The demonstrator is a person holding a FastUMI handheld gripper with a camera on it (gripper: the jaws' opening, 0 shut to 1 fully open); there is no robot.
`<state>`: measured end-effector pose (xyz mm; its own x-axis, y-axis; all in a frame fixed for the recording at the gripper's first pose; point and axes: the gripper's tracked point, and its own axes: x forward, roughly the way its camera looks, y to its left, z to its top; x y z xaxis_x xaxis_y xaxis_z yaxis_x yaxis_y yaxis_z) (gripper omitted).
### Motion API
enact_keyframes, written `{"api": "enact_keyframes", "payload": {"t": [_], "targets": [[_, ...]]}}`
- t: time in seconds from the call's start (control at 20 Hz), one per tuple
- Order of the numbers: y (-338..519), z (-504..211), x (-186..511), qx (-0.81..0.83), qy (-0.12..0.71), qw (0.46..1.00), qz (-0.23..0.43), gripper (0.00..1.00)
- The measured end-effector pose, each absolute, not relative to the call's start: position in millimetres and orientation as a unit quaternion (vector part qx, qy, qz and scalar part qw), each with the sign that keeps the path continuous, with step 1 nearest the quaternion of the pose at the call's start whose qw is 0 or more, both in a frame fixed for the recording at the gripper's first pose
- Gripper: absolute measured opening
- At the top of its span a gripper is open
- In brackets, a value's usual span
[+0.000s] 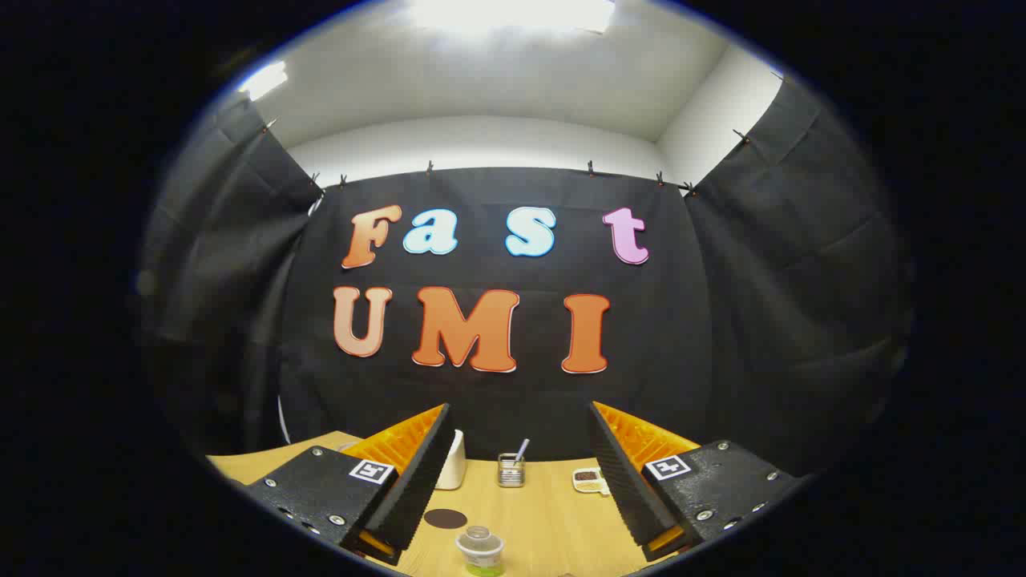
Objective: Take the bottle from table, then pour the juice into the cup, finally place the bottle on the coaster
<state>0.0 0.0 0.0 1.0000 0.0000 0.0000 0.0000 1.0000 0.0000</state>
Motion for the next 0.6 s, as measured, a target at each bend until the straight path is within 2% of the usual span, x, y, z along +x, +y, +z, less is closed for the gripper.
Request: {"api": "enact_keyframes", "payload": {"t": [0.25,0.6], "targets": [[2,18,-12,0.024,-0.002,0.999,0.036,0.98],[-18,41,-28,0.026,-0.019,0.999,0.02,0.98]]}}
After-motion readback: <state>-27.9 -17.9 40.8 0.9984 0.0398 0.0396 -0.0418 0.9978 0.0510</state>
